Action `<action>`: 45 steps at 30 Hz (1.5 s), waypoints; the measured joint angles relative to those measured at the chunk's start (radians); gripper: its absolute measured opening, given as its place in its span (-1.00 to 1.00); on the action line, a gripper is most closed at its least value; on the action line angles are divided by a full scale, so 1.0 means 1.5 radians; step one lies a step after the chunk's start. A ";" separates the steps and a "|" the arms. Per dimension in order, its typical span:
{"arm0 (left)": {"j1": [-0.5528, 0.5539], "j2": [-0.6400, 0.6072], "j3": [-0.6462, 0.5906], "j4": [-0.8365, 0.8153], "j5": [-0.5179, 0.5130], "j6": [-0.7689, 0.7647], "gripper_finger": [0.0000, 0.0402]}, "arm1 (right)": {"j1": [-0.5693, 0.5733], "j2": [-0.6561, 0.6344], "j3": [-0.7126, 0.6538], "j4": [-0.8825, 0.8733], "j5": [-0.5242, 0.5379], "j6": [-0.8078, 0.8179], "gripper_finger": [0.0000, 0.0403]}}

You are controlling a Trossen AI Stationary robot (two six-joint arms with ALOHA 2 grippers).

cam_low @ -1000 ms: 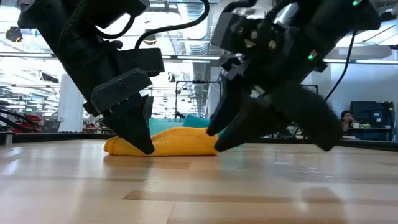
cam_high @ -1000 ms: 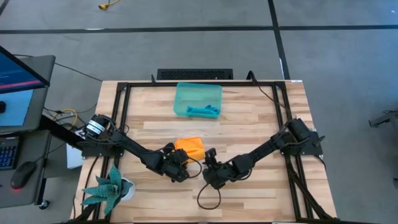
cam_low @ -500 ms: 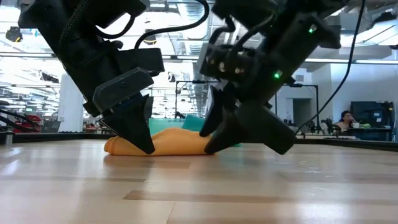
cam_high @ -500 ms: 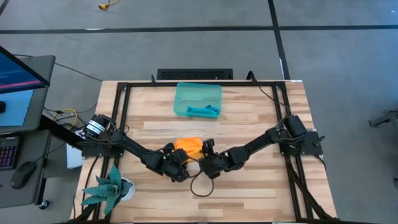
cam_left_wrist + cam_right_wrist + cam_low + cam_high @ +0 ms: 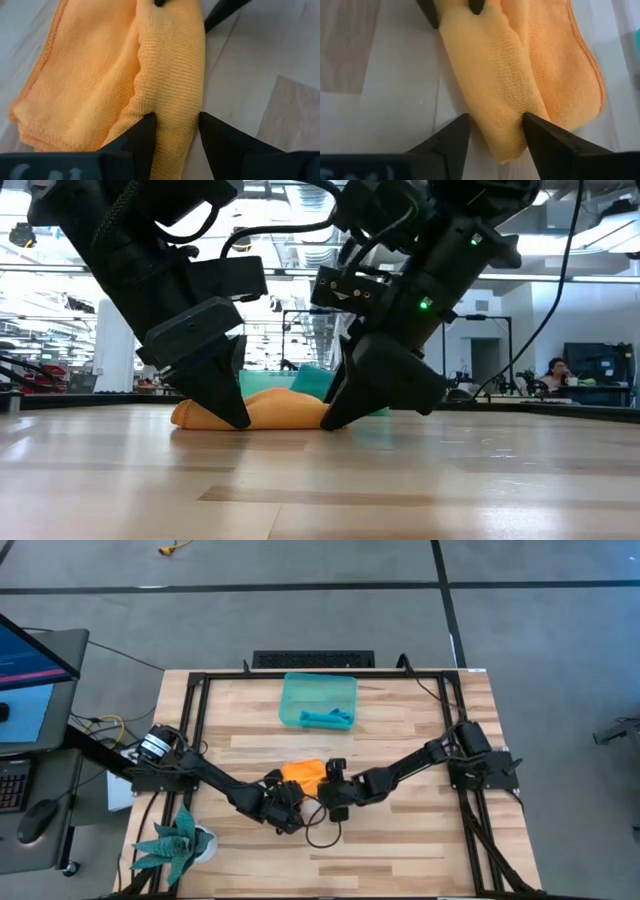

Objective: Roll microfiber towels into tight, uniform cylinder then place into a basket
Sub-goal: Roll the yellow microfiber cloth

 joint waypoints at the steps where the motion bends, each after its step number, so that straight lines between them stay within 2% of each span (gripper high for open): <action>1: 0.000 0.001 0.004 -0.004 -0.001 0.014 -0.28 | -0.002 0.007 0.000 0.003 -0.003 0.006 0.02; 5: 0.000 0.002 0.024 -0.031 0.001 0.059 -0.28 | -0.004 0.027 0.002 0.012 -0.008 0.035 -0.20; 12: 0.000 0.001 0.030 -0.062 -0.003 0.095 -0.28 | -0.004 0.024 0.001 0.009 -0.018 0.074 -0.72; 16: -0.009 0.000 0.031 -0.084 -0.010 0.096 -0.28 | -0.004 0.023 0.003 0.004 -0.024 0.077 -0.91; 20: -0.026 0.000 0.057 -0.152 -0.011 0.091 -0.28 | -0.005 0.023 0.003 0.002 -0.028 0.095 -0.90; 22: -0.036 0.000 0.084 -0.208 -0.012 0.078 -0.28 | -0.007 0.023 0.003 0.003 -0.030 0.100 -0.83; 25: -0.052 0.000 0.132 -0.291 -0.029 0.069 -0.28 | -0.008 0.023 0.003 0.003 -0.033 0.100 -0.77; 28: -0.075 -0.001 0.165 -0.340 -0.046 0.087 -0.28 | -0.008 0.023 0.003 0.003 -0.033 0.101 -0.78; 34: -0.127 -0.002 0.160 -0.306 -0.123 0.166 -0.28 | -0.008 0.022 0.003 0.002 -0.033 0.100 -0.88; 40: -0.126 -0.002 0.102 -0.187 -0.127 0.235 -0.28 | -0.008 0.023 0.007 -0.002 -0.036 0.100 -0.81; 45: -0.093 -0.002 0.073 -0.167 -0.116 0.229 -0.28 | -0.008 0.024 0.020 -0.012 -0.049 0.100 -0.83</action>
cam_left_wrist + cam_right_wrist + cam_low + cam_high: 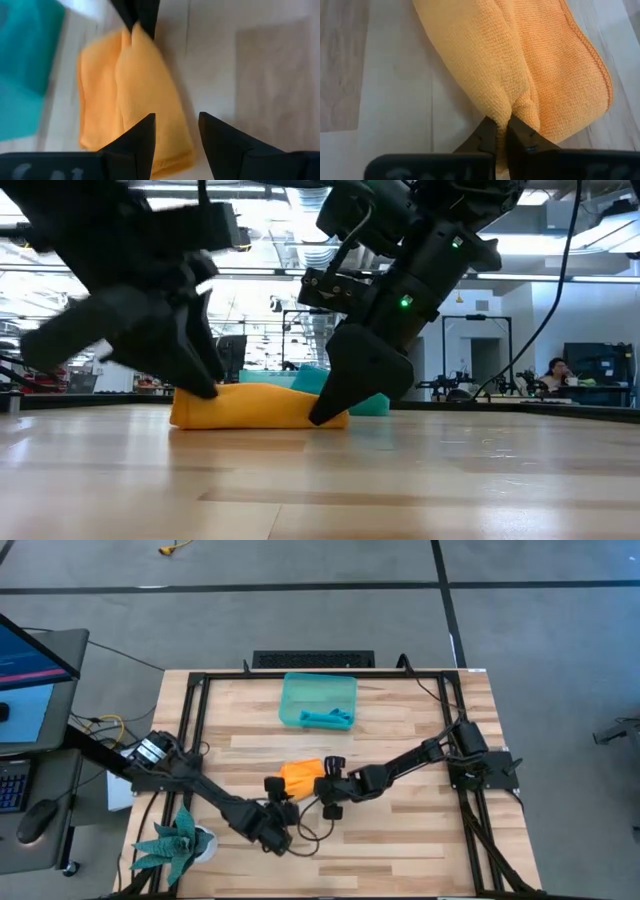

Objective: Roll microfiber towels into tight, uniform cylinder then place into a basket
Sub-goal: Roll the yellow microfiber cloth

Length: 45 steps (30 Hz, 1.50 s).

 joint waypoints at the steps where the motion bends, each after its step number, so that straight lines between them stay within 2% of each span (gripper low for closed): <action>1: 0.007 0.000 -0.008 0.004 0.010 0.000 -0.28 | 0.000 0.000 0.000 -0.002 -0.004 0.000 -0.84; 7: 0.037 0.000 -0.052 0.035 0.055 -0.010 -0.28 | 0.001 0.000 0.002 -0.008 -0.004 0.006 -0.86; 13: 0.055 -0.004 -0.082 0.051 0.039 -0.058 -0.28 | 0.002 -0.001 0.003 -0.012 -0.025 0.023 -0.83; 18: 0.068 -0.004 -0.092 0.060 0.034 -0.059 -0.28 | 0.007 -0.001 0.003 -0.013 -0.026 0.034 -0.87; 23: 0.082 -0.004 -0.108 0.066 0.034 -0.076 -0.30 | 0.007 -0.001 0.003 -0.013 -0.030 0.040 -0.83; 26: 0.088 -0.003 -0.113 0.067 0.035 -0.089 -0.39 | 0.007 -0.002 0.003 -0.014 -0.048 0.040 -0.83; 29: 0.088 -0.003 -0.114 0.071 0.042 -0.087 -0.57 | 0.009 -0.002 0.003 -0.014 -0.054 0.040 -0.86; 33: 0.088 -0.002 -0.106 0.074 0.073 -0.083 -0.87 | 0.009 -0.003 0.004 -0.015 -0.076 0.040 -0.87; 35: 0.087 -0.003 -0.091 0.058 0.097 -0.103 -0.95 | 0.009 -0.003 0.005 -0.015 -0.093 0.040 -0.85; 41: 0.064 -0.020 -0.026 -0.032 0.206 -0.190 -0.89 | 0.023 -0.001 0.038 -0.048 -0.190 0.043 -0.83; 45: 0.054 -0.025 0.019 -0.054 0.306 -0.199 -0.90 | 0.041 0.002 0.063 -0.063 -0.270 0.043 -0.85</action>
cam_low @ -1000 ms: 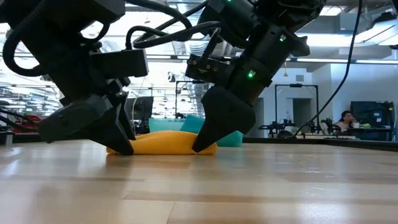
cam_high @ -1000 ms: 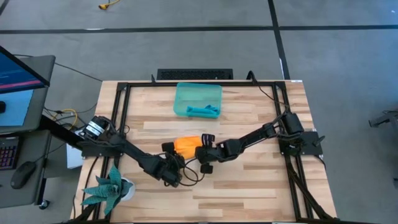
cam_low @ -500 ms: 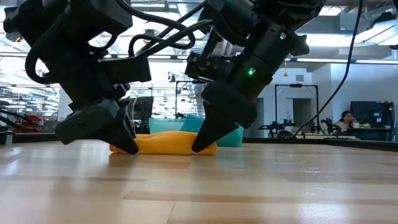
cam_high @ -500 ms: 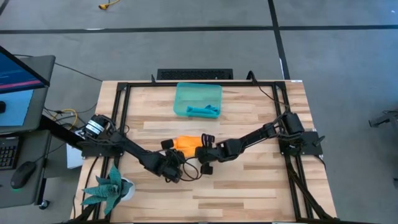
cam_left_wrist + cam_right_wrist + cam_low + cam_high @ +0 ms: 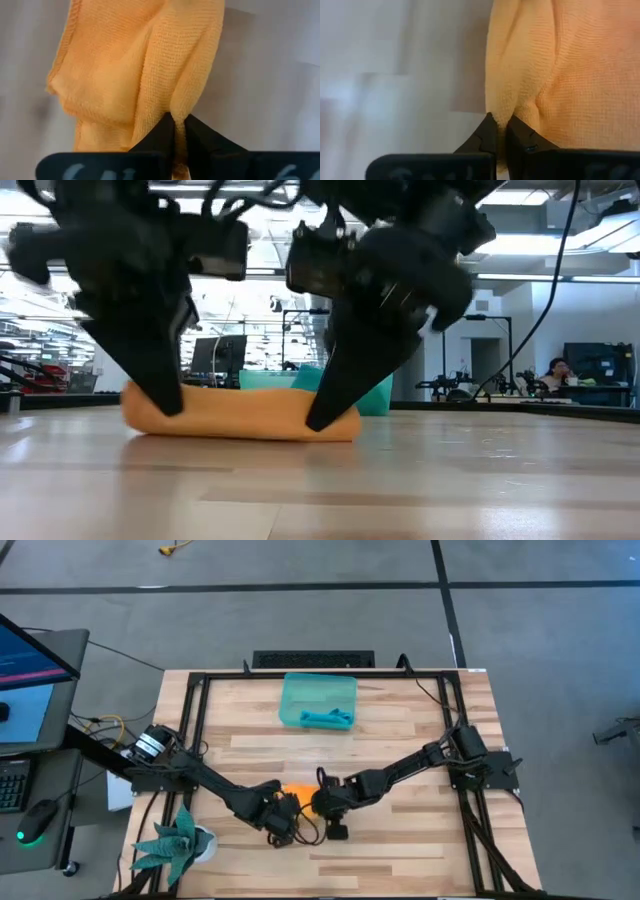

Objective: Roll microfiber towels into tight, uniform cylinder then place into a basket
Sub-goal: Roll the yellow microfiber cloth

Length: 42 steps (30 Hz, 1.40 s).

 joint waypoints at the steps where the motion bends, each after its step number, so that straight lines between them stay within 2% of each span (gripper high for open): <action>1: -0.001 0.000 0.011 -0.003 0.032 -0.005 -0.91 | 0.004 0.001 0.006 -0.002 -0.025 0.001 -0.85; 5: 0.000 0.000 0.049 -0.011 0.126 -0.093 -0.91 | 0.020 0.003 0.025 -0.003 -0.116 0.019 -0.82; 9: 0.009 -0.001 0.073 -0.034 0.193 -0.141 -0.89 | 0.028 0.003 0.033 -0.002 -0.162 0.019 -0.82; 13: 0.032 -0.001 0.073 -0.038 0.210 -0.162 -0.89 | 0.029 0.003 0.033 -0.003 -0.180 0.046 -0.84; 19: 0.069 0.037 0.055 -0.027 0.218 -0.195 -0.90 | 0.028 0.003 0.033 -0.008 -0.176 0.079 -0.82; 28: 0.082 0.073 0.055 -0.009 0.222 -0.161 -0.90 | 0.029 0.008 0.033 -0.008 -0.176 0.065 -0.82; 34: 0.073 0.074 0.056 -0.011 0.205 -0.162 -0.90 | 0.035 0.009 0.032 0.002 -0.091 0.050 -0.67; 42: 0.070 0.074 0.056 -0.007 0.196 -0.162 -0.90 | 0.033 -0.001 0.034 -0.046 -0.070 0.025 -0.45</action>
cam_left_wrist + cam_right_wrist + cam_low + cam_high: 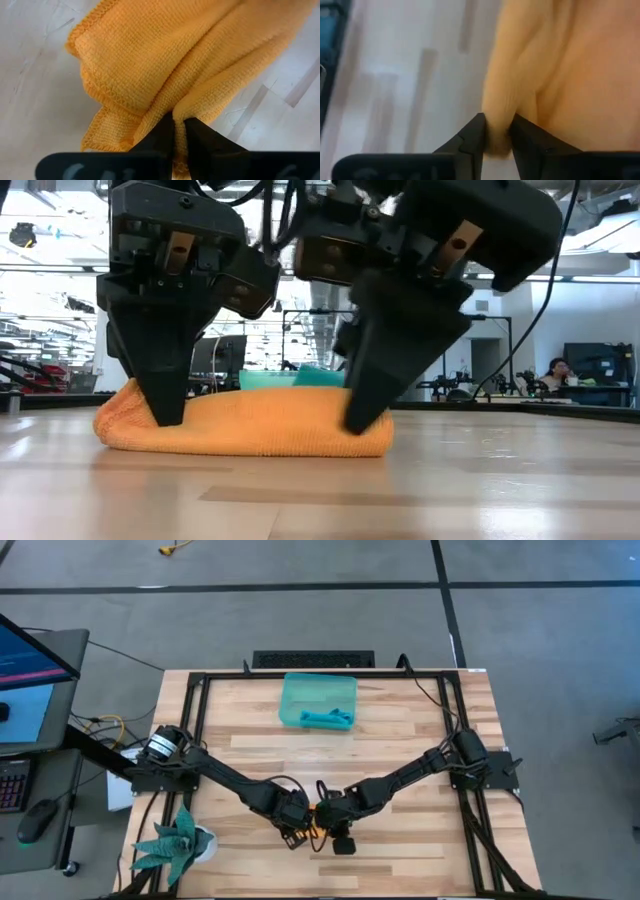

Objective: Roll microfiber towels into tight, uniform cylinder then place into a basket
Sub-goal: Roll the yellow microfiber cloth

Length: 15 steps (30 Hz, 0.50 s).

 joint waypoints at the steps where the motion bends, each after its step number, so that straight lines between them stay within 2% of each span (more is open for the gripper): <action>1: 0.000 0.000 0.000 0.000 0.000 0.000 -0.90 | -0.002 -0.008 0.000 -0.022 0.002 0.002 -0.44; 6: 0.000 0.000 -0.001 0.007 -0.002 -0.002 -0.90 | -0.014 -0.052 -0.005 -0.116 0.026 0.022 -0.41; 12: 0.000 0.000 -0.002 0.010 -0.003 -0.001 -0.90 | 0.017 -0.101 -0.003 -0.160 0.165 -0.010 -0.41; 15: 0.001 0.000 -0.002 0.011 -0.002 0.000 -0.90 | 0.053 -0.107 -0.002 -0.123 0.194 -0.063 -0.41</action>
